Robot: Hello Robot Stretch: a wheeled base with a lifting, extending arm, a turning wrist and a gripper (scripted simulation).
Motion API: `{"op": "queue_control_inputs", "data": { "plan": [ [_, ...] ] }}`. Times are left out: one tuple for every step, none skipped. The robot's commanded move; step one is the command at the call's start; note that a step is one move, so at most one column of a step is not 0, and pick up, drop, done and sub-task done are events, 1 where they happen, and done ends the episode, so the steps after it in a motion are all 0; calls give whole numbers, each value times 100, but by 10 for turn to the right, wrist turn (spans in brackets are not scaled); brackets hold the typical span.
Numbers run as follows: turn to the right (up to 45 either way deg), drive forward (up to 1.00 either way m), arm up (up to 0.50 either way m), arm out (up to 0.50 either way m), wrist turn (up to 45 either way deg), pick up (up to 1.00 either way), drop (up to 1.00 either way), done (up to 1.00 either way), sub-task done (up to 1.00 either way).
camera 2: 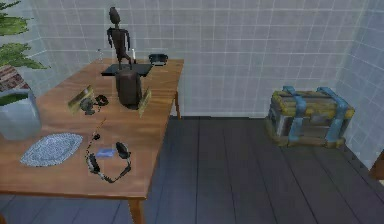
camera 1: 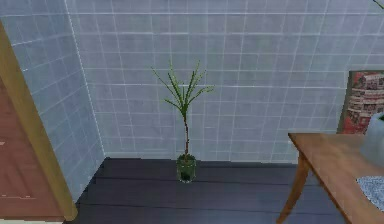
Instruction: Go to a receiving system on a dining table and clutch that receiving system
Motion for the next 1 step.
{"op": "queue_control_inputs", "data": {
  "plan": [
    [150, 0, 0, 0, 0, 0, 0, 0, 0]
  ]
}}
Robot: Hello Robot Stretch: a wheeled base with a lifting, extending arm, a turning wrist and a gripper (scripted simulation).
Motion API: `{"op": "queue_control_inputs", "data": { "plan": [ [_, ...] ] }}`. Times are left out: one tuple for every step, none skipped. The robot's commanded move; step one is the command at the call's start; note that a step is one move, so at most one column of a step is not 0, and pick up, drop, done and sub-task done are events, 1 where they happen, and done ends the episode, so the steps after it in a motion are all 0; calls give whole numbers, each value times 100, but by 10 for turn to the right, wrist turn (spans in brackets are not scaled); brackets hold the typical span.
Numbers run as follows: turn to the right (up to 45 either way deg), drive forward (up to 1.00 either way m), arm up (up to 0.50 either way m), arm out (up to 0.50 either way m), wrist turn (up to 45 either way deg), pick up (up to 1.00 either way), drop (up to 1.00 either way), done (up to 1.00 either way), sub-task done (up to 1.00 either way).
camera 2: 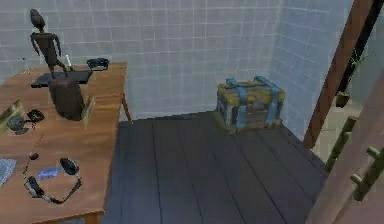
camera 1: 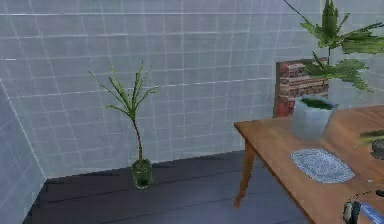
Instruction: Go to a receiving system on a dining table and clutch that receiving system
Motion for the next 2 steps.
{"op": "queue_control_inputs", "data": {
  "plan": [
    [0, 90, 0, 0, 0, 0, 0, 0, 0],
    [-450, 0, 0, 0, 0, 0, 0, 0, 0]
  ]
}}
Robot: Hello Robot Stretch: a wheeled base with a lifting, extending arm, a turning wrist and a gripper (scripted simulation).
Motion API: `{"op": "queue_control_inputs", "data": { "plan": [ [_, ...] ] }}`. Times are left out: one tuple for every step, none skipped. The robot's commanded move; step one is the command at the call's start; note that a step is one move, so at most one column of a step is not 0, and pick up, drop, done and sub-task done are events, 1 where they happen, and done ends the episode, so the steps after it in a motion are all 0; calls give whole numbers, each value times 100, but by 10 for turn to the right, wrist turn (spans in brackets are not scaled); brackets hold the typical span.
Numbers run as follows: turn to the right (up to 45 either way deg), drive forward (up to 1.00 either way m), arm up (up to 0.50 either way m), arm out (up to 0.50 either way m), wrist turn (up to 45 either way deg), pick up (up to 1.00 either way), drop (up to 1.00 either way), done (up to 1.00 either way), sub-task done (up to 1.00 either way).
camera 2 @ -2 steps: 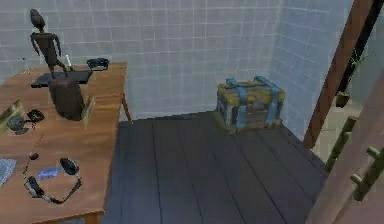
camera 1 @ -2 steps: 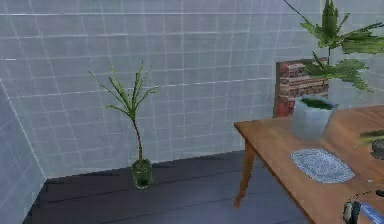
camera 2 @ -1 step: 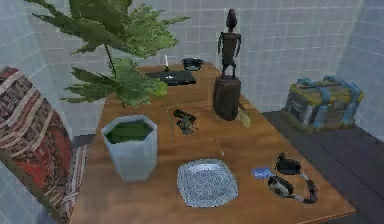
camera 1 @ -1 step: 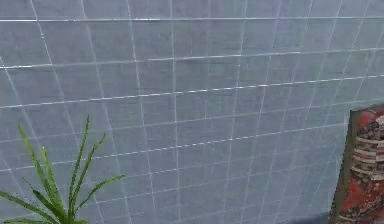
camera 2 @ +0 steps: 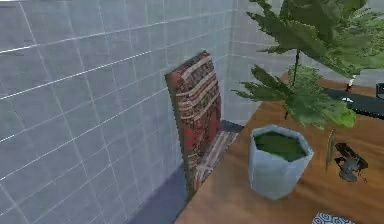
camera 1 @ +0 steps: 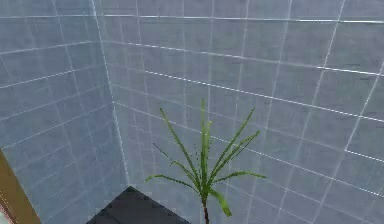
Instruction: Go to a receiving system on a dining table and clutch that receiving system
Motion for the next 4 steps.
{"op": "queue_control_inputs", "data": {
  "plan": [
    [-450, 0, 0, 0, 0, 0, 0, 0, 0],
    [-330, 0, 0, 0, 0, 0, 0, 0, 0],
    [0, 30, 0, 0, 0, 0, 0, 0, 0],
    [-450, 0, 0, 0, 0, 0, 0, 0, 0]
  ]
}}
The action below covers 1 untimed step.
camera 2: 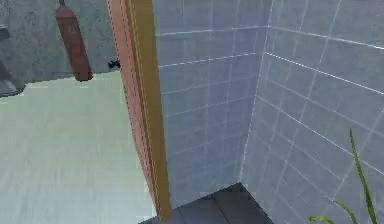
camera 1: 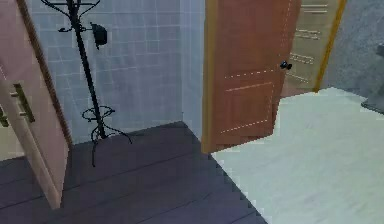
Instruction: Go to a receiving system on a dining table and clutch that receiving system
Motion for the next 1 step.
{"op": "queue_control_inputs", "data": {
  "plan": [
    [-450, 0, 0, 0, 0, 0, 0, 0, 0]
  ]
}}
